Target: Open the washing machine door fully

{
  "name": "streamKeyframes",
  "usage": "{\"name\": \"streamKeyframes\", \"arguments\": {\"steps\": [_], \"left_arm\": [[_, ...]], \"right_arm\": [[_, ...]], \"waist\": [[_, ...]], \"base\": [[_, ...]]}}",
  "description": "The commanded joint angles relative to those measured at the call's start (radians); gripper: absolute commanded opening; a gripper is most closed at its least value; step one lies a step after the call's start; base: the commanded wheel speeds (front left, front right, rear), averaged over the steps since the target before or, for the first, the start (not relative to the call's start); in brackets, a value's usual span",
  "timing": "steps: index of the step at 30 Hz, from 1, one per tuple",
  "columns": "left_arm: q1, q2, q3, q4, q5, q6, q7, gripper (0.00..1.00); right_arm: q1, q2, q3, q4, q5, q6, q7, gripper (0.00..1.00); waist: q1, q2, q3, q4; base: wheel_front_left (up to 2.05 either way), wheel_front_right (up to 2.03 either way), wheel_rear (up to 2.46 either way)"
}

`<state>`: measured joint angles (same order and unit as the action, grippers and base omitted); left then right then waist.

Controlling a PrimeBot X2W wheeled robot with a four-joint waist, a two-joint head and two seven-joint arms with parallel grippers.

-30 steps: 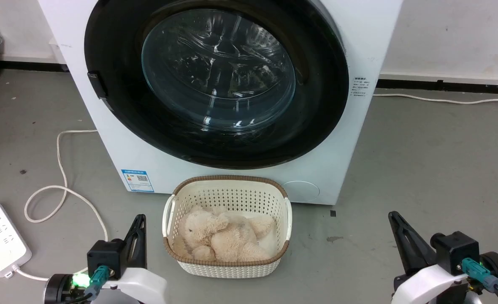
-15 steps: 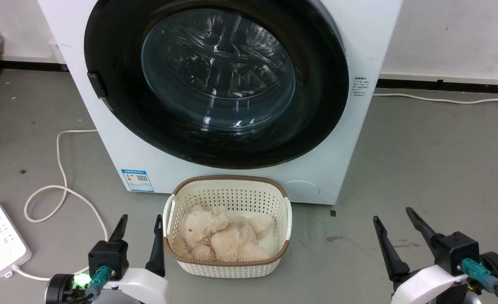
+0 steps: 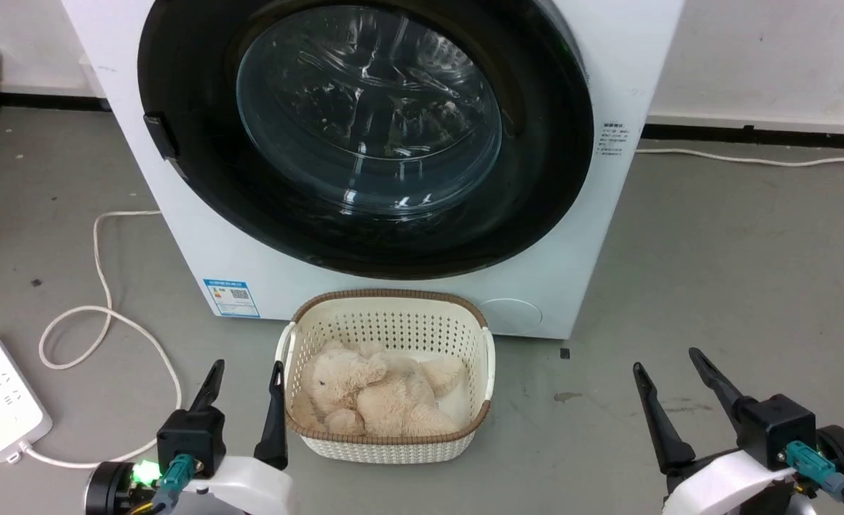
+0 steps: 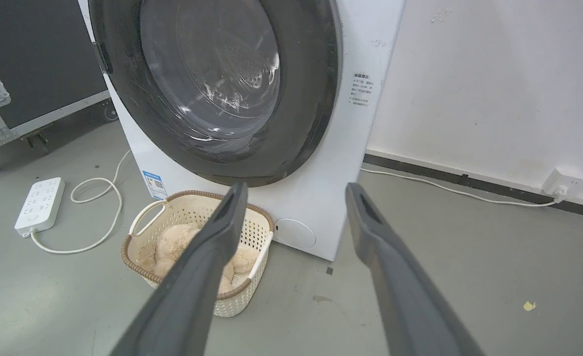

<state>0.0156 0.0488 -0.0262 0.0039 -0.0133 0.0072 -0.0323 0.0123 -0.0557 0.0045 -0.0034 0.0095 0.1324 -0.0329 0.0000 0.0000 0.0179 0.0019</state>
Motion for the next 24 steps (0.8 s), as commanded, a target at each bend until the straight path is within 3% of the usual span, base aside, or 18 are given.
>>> {"name": "streamKeyframes", "arguments": {"steps": [1,14,15,16,17,24], "left_arm": [[-0.008,0.0,-0.007,-0.004,-0.004,0.008,-0.012,1.0],[-0.042,0.0,-0.041,-0.019,-0.009,0.024,-0.039,1.0],[-0.045,0.0,-0.044,-0.021,-0.009,0.025,-0.041,1.0],[-0.048,0.0,-0.046,-0.022,-0.009,0.026,-0.043,1.0],[-0.051,0.0,-0.048,-0.024,-0.008,0.027,-0.045,1.0],[-0.073,0.0,-0.057,-0.032,-0.009,0.036,-0.06,1.0]], "right_arm": [[0.0,-0.002,0.0,-0.003,-0.002,0.0,-0.011,1.0],[-0.045,-0.033,-0.005,-0.016,0.011,0.0,-0.038,1.0],[-0.051,-0.036,-0.004,-0.016,0.015,0.0,-0.04,0.82],[-0.058,-0.04,-0.004,-0.016,0.019,0.0,-0.041,0.36],[-0.065,-0.045,-0.003,-0.017,0.022,-0.001,-0.041,0.0],[-0.129,-0.079,-0.001,-0.023,0.063,-0.001,-0.04,0.0]], "waist": [[0.0,0.0,0.005,0.001],[0.0,0.0,0.072,0.01],[0.0,0.0,0.078,0.011],[0.0,0.0,0.084,0.012],[0.0,0.0,0.091,0.013],[0.0,0.0,0.127,0.02]], "base": [[0.0,0.0,0.0],[0.0,0.0,0.0],[0.0,0.0,0.0],[0.0,0.0,0.0],[0.0,0.0,0.0],[0.0,0.0,0.0]]}}
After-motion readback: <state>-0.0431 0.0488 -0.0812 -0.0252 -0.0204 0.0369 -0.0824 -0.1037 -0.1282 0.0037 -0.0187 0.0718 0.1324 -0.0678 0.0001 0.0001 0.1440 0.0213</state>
